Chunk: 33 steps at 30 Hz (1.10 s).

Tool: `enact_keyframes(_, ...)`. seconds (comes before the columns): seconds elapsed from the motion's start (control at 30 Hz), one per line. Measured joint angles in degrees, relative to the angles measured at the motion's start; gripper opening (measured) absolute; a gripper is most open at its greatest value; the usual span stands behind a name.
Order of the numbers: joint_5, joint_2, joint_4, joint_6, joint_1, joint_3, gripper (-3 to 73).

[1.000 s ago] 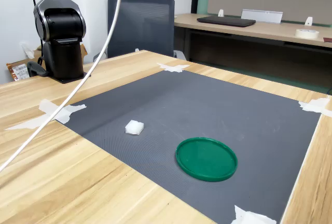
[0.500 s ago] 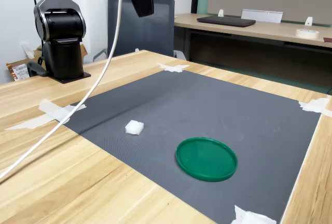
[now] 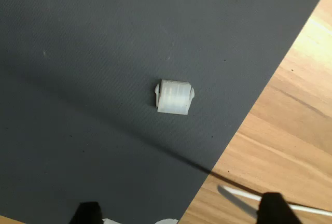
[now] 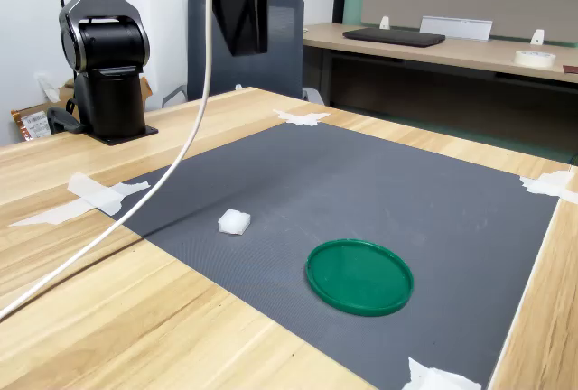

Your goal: Grasp a white terminal and put it in the green lid.

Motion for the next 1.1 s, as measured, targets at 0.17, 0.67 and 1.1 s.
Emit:
enact_keyframes(0.17, -1.4, 2.5, 0.2, -2.8, -3.1, 0.0, 57.9)
enact_keyframes(0.67, -9.9, 7.8, 2.7, -12.3, -6.8, 8.8, 57.9)
enact_keyframes(1.1, -19.1, 12.0, 6.3, -18.0, -6.8, 13.5, 57.9)
